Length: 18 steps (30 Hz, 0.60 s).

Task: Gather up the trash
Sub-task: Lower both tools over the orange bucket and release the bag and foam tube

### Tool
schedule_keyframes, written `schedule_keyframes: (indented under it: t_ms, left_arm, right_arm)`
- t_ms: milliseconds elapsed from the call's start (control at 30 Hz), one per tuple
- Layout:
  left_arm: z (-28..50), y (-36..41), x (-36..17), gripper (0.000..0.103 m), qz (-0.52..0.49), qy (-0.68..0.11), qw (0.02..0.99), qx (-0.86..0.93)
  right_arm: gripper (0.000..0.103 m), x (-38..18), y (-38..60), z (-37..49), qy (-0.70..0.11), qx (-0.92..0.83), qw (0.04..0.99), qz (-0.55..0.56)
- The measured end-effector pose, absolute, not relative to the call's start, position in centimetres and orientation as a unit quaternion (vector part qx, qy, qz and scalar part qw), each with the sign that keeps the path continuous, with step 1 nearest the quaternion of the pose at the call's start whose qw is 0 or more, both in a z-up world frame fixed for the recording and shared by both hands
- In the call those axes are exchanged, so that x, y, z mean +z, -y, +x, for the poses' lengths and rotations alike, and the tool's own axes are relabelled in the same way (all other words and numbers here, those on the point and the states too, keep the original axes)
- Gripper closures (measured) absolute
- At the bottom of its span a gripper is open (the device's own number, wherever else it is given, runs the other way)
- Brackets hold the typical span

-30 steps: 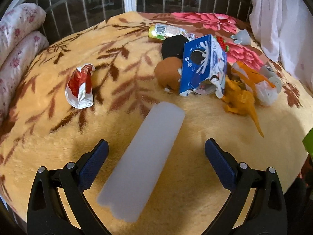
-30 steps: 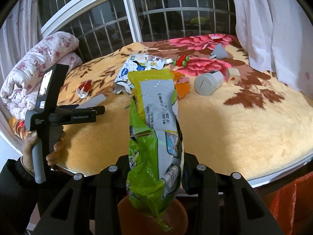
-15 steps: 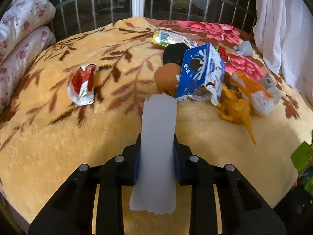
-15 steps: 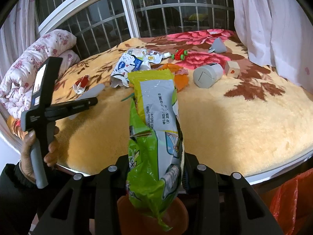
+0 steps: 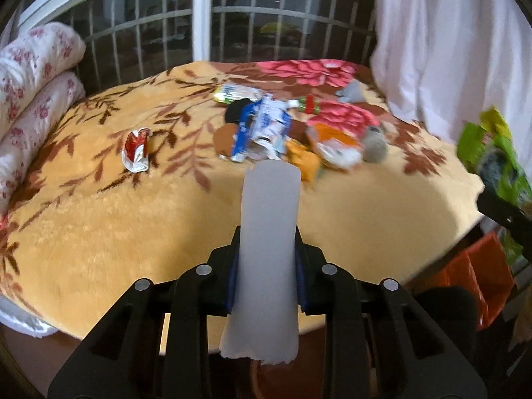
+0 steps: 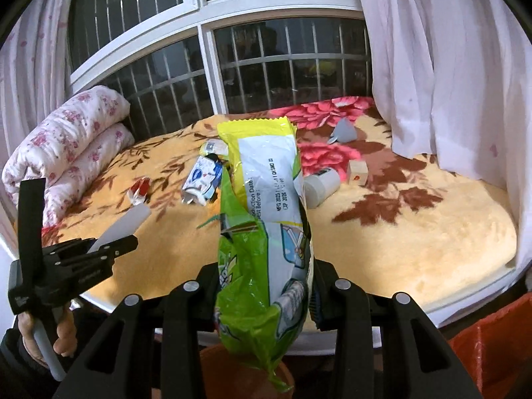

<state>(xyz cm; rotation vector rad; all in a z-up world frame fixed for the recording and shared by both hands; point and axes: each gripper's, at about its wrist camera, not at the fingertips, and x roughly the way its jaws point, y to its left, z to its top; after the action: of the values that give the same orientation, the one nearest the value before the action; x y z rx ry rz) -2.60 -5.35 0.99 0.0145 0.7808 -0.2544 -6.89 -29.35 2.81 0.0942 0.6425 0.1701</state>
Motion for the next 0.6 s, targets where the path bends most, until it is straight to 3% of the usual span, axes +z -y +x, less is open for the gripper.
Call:
schedule_keyframes:
  t_ms: [233,600]
  left_arm:
    - [-8.5,6.8,-0.5,0.077,0.050,-0.388,0.908,-0.153]
    - [-13.3,7.6,-8.4,0.077,0.110,-0.474,0.849,-0.206]
  right_arm:
    - [0.065,-0.7,28.7,-10.8,-0.354,0.114,0.928,0.027]
    - [0.065,-9.8,25.9,-14.1,-0.488,0.181,0.853,-0.033]
